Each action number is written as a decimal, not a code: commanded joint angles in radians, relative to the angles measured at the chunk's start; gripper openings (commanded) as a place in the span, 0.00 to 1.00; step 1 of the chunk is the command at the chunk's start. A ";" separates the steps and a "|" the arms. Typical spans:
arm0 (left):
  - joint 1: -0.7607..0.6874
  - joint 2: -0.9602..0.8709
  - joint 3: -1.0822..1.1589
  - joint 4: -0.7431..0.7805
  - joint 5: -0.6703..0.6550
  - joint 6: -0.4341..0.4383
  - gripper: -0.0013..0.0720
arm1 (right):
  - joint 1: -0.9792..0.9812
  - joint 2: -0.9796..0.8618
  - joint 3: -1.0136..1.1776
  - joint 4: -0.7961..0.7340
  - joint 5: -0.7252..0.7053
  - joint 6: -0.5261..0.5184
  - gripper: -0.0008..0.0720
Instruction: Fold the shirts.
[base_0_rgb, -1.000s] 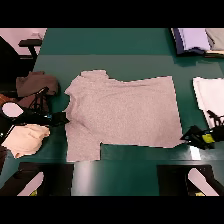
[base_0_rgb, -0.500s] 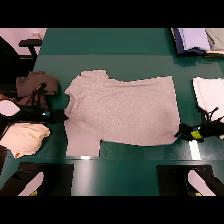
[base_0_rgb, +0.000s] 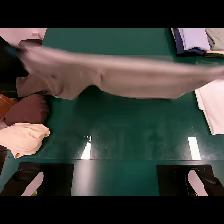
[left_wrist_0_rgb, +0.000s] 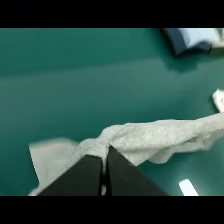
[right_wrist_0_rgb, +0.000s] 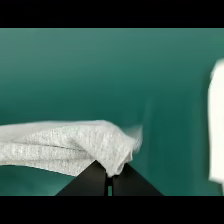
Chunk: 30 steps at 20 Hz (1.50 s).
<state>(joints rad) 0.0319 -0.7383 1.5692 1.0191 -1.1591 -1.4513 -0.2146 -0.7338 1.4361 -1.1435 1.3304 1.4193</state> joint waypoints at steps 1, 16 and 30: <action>0.000 0.008 0.369 0.005 0.003 -0.041 0.05 | -0.054 -0.005 0.362 -0.005 0.072 0.000 0.03; 0.000 -0.177 0.095 0.062 -0.226 -0.111 0.05 | -0.058 -0.226 0.340 -0.018 0.367 0.072 0.02; -0.001 -0.756 -0.174 0.036 0.253 0.065 0.05 | 0.243 -1.000 0.337 -0.236 0.113 0.122 0.03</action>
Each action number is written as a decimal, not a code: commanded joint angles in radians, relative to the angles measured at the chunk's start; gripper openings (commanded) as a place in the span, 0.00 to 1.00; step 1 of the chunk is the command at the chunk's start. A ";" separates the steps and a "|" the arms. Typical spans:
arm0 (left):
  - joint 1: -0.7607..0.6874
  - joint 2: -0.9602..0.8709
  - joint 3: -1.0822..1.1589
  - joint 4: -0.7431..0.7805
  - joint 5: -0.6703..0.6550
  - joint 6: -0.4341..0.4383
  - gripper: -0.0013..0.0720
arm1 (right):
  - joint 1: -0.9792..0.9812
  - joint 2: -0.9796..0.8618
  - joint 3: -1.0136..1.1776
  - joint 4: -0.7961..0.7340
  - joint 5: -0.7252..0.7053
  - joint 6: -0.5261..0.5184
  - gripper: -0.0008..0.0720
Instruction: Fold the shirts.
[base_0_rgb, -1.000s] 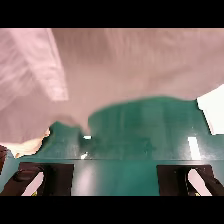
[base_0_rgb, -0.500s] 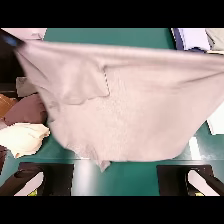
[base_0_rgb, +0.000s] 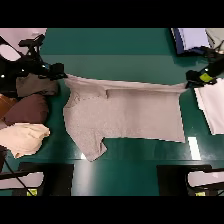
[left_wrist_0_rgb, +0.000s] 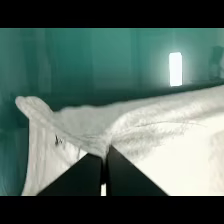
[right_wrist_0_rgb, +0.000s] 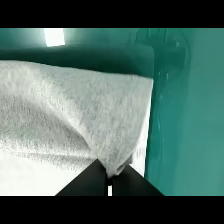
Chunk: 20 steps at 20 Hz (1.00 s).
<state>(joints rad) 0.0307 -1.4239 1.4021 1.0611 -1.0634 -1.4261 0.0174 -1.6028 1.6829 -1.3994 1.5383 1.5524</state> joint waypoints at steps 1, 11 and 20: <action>0.000 -0.073 -0.006 -0.006 0.190 0.040 0.05 | 0.011 -0.157 0.135 0.021 -0.108 -0.011 0.03; 0.000 -0.073 -0.169 0.035 -0.012 0.099 0.05 | 0.011 -0.030 -0.160 0.020 -0.148 -0.050 0.03; 0.000 0.157 -0.305 0.193 -0.201 -0.016 0.68 | -0.091 0.169 -0.239 0.188 -0.034 -0.091 0.65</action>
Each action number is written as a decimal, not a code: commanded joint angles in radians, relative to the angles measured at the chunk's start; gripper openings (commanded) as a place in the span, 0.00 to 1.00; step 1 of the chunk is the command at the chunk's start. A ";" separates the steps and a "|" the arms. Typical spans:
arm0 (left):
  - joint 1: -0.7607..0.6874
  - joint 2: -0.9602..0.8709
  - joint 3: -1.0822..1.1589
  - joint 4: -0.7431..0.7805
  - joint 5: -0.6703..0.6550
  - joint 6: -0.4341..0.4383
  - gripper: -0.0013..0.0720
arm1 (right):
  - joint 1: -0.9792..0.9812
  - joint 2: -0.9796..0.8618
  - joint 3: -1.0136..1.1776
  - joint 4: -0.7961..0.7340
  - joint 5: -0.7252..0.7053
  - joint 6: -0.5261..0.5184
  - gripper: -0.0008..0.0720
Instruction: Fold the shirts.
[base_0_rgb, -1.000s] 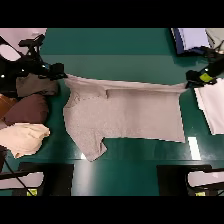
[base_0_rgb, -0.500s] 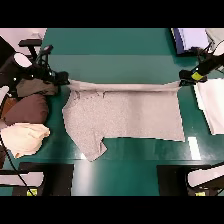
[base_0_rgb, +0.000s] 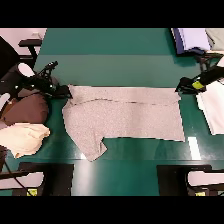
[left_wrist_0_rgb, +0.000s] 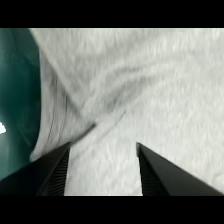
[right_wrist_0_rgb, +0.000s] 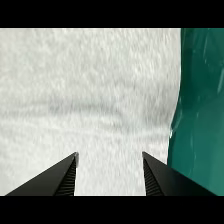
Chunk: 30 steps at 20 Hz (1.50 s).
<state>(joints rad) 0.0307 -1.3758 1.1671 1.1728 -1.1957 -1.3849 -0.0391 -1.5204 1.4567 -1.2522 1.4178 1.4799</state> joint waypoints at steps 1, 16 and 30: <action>0.000 0.172 -0.144 0.081 -0.071 -0.074 0.68 | -0.040 0.127 -0.013 0.040 0.114 -0.023 0.64; 0.000 0.465 -0.826 -0.320 0.199 -0.055 0.67 | -0.039 0.336 -0.013 0.057 0.130 -0.023 0.63; -0.100 0.525 -0.637 -0.313 0.130 -0.046 0.05 | -0.466 0.582 -0.776 -0.023 0.090 -0.055 0.80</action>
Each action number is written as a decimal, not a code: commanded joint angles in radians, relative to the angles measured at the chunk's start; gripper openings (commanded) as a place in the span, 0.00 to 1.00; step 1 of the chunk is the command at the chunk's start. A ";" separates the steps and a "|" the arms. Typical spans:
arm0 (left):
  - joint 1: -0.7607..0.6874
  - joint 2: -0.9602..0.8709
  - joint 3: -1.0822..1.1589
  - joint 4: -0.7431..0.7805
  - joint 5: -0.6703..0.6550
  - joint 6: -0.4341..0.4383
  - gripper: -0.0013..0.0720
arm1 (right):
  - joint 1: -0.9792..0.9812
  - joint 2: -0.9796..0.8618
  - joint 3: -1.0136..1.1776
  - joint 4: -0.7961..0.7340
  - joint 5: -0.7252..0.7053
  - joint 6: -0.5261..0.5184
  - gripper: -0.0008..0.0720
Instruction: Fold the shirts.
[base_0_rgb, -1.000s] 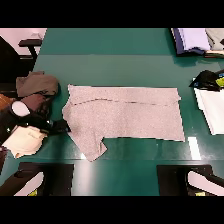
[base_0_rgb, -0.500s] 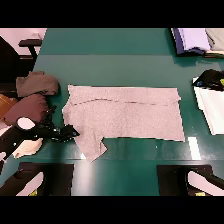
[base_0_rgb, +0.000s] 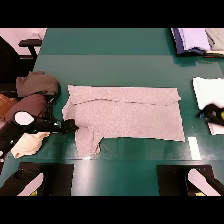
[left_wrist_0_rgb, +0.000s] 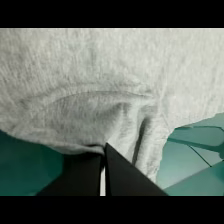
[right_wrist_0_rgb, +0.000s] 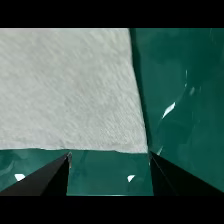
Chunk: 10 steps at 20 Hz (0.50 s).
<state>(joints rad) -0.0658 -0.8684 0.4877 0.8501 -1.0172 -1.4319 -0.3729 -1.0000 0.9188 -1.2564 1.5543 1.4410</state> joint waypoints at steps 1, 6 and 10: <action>-0.003 0.018 0.044 0.010 -0.054 0.003 0.05 | -0.161 0.067 -0.317 0.006 -0.085 -0.040 0.76; -0.003 0.018 0.044 0.011 -0.073 0.012 0.05 | -0.146 -0.010 -0.478 0.149 -0.240 -0.081 0.62; -0.003 0.018 0.044 0.032 -0.078 0.011 0.05 | -0.047 -0.066 -0.475 0.209 -0.349 -0.080 0.43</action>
<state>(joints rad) -0.0685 -0.8516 0.5301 0.8639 -1.0851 -1.4204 -0.4683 -1.0306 0.4713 -1.0859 1.3239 1.3693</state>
